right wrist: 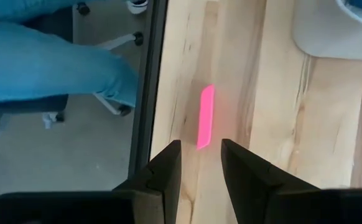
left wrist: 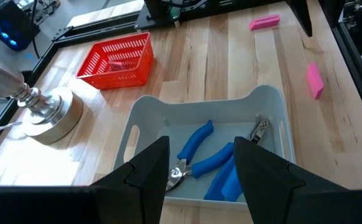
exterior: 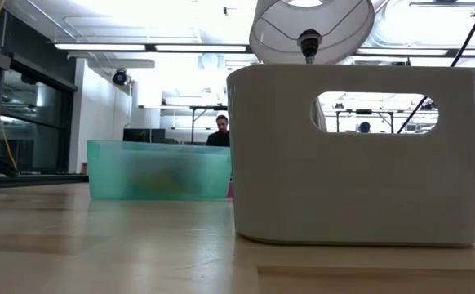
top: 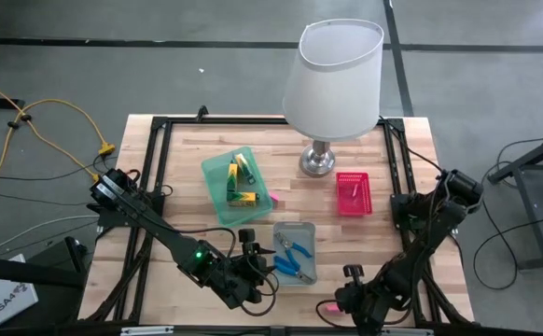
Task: Pick & Place School Supplies
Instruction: Put the pink eraser into the red bin
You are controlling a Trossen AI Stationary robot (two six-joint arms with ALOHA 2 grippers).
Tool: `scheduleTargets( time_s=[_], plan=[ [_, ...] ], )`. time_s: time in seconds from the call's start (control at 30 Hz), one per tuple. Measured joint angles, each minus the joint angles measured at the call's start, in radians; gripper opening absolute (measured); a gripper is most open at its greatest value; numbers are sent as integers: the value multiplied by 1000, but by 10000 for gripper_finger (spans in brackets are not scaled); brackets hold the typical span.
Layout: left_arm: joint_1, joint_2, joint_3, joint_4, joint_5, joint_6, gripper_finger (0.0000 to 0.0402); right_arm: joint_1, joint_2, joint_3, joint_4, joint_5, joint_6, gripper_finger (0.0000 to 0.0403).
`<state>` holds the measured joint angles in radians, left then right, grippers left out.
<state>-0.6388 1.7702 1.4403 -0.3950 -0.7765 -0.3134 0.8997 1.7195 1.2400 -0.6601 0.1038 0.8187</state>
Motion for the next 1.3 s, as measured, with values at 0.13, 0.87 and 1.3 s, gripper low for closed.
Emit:
scheduleTargets(
  time_s=[0.13, 0.87, 1.3],
  plan=[
    [0, 0, 0, 0, 0, -1, 171, -18, 0, 0, 0, 0, 49, 105],
    [-12, 0, 0, 0, 29, -1, 171, -29, -1, -1, 122, -31, 105, 139],
    [-21, 0, 0, 0, 29, 0, 171, -9, 75, -2, 106, -34, 131, 139]
  ],
)
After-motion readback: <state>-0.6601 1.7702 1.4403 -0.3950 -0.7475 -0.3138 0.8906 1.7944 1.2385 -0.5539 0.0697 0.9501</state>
